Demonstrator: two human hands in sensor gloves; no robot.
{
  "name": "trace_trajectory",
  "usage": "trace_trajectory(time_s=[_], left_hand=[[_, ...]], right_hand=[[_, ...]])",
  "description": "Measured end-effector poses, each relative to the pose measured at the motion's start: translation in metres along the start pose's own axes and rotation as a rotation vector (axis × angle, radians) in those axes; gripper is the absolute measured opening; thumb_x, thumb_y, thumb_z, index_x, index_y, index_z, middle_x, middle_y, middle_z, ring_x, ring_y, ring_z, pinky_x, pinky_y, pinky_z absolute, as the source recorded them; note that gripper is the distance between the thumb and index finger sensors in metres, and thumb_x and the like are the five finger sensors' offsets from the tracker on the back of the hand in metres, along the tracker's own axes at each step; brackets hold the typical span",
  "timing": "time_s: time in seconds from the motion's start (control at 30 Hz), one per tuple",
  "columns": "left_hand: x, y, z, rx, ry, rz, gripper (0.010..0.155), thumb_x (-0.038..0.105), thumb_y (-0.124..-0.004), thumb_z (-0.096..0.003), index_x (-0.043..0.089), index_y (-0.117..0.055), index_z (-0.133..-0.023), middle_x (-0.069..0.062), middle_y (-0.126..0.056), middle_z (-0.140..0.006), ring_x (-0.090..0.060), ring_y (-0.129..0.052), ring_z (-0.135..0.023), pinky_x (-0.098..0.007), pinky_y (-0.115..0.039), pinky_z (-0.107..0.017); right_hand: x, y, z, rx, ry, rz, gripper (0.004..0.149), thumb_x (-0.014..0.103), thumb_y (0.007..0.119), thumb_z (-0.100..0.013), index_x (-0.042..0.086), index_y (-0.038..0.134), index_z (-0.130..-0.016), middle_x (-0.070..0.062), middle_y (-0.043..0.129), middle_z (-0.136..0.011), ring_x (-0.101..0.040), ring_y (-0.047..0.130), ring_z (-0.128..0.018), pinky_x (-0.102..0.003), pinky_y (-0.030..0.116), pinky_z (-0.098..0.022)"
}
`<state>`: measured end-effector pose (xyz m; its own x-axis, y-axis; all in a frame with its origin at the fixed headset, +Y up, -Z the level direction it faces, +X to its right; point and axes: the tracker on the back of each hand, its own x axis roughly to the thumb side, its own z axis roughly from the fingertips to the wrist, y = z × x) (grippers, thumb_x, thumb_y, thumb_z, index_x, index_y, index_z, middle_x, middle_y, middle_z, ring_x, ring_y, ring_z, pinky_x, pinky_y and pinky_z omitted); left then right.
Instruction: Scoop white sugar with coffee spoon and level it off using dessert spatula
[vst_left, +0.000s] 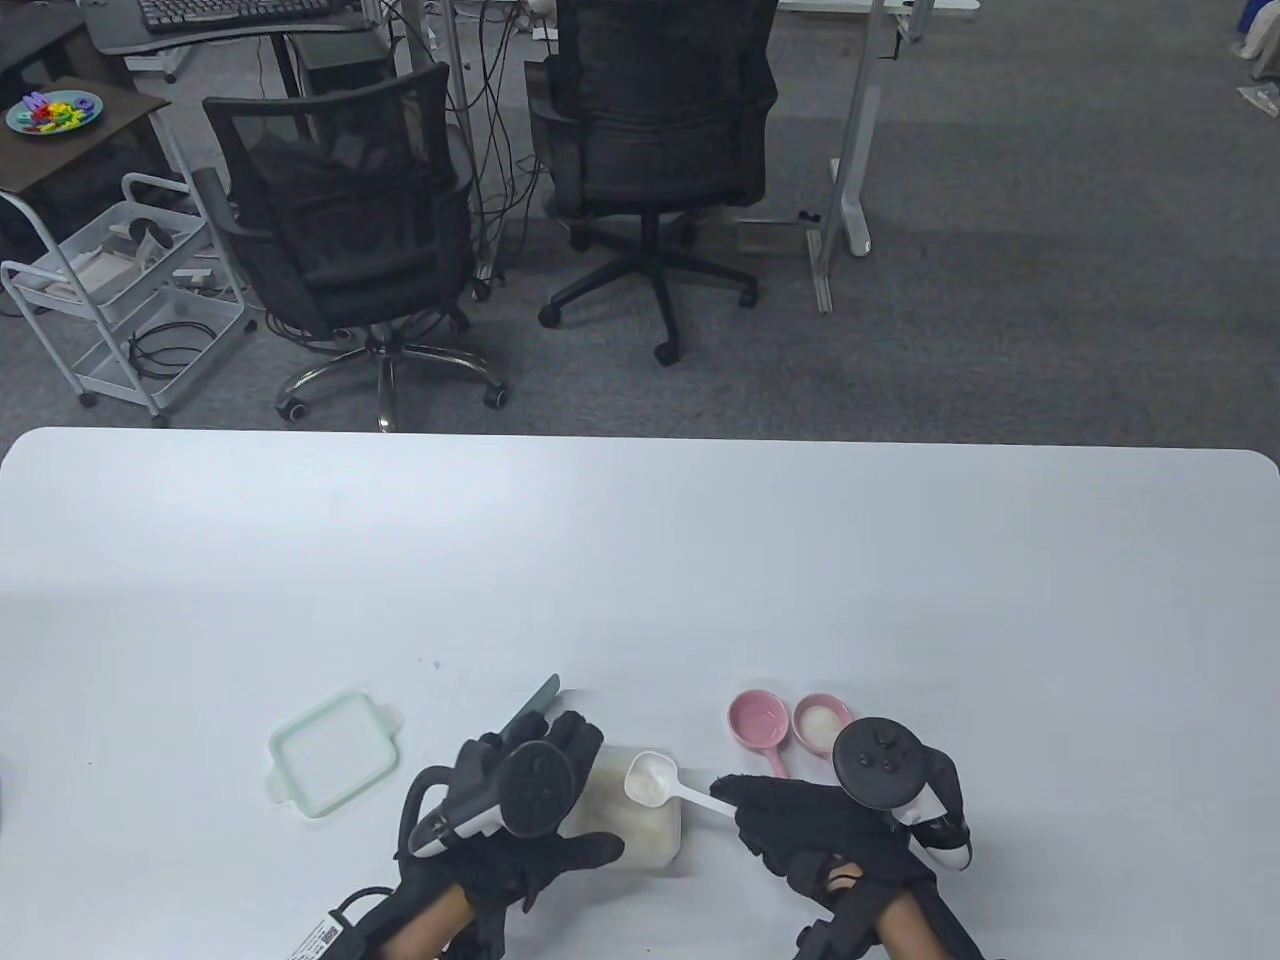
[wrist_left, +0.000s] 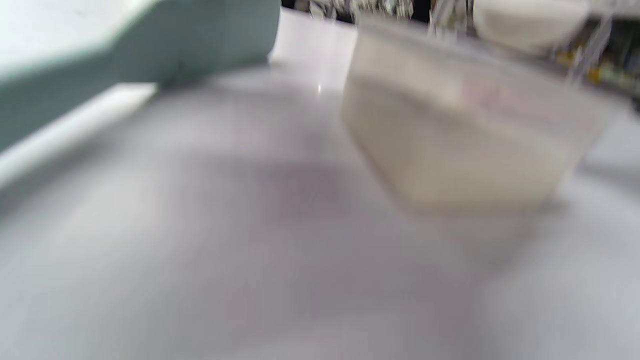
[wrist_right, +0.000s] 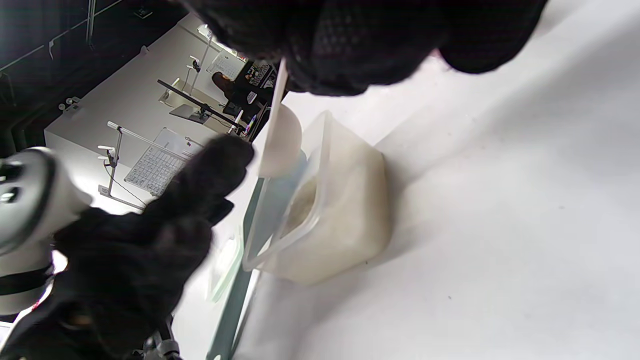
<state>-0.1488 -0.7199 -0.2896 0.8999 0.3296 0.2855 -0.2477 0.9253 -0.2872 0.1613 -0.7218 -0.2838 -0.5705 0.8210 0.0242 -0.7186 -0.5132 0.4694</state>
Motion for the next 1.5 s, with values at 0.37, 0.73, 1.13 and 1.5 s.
trace_trajectory(time_s=[0.37,0.73,1.13,1.5], left_hand=[[-0.064,0.045,0.024,0.122,0.43,0.004,0.092,0.072,-0.066,-0.0452,0.03,-0.022,-0.114,-0.006,-0.028,-0.124,-0.041,-0.044,-0.116,-0.062,-0.051,-0.08],[-0.051,-0.001,-0.003,-0.096,0.642,-0.295,0.063,0.057,-0.086,-0.0467,0.032,-0.066,-0.101,0.004,-0.089,-0.092,-0.018,-0.106,-0.068,-0.029,-0.093,-0.05],[-0.06,0.011,0.0,-0.087,0.627,-0.143,0.053,0.051,-0.087,-0.047,0.03,-0.081,-0.095,0.006,-0.097,-0.086,-0.016,-0.112,-0.063,-0.027,-0.098,-0.046],[-0.103,0.04,0.02,-0.067,0.59,0.226,0.054,0.051,-0.084,-0.0493,0.029,-0.078,-0.098,0.006,-0.094,-0.089,-0.017,-0.11,-0.066,-0.028,-0.096,-0.048]], right_hand=[[0.0,-0.001,0.001,-0.003,-0.002,-0.013,0.048,0.024,0.073,-0.057,0.005,0.072,-0.101,-0.013,0.091,-0.068,-0.024,0.09,-0.041,-0.057,0.072,-0.058],[0.0,0.001,0.001,-0.002,-0.004,-0.001,0.048,0.025,0.073,-0.057,0.006,0.072,-0.102,-0.013,0.091,-0.068,-0.024,0.09,-0.041,-0.057,0.071,-0.058],[0.0,-0.002,0.002,-0.005,-0.014,-0.023,0.049,0.025,0.073,-0.057,0.006,0.071,-0.102,-0.013,0.091,-0.068,-0.024,0.09,-0.042,-0.057,0.071,-0.058],[-0.002,-0.002,0.001,0.0,0.004,-0.022,0.049,0.025,0.073,-0.057,0.006,0.071,-0.103,-0.013,0.091,-0.068,-0.024,0.09,-0.042,-0.057,0.071,-0.058]])
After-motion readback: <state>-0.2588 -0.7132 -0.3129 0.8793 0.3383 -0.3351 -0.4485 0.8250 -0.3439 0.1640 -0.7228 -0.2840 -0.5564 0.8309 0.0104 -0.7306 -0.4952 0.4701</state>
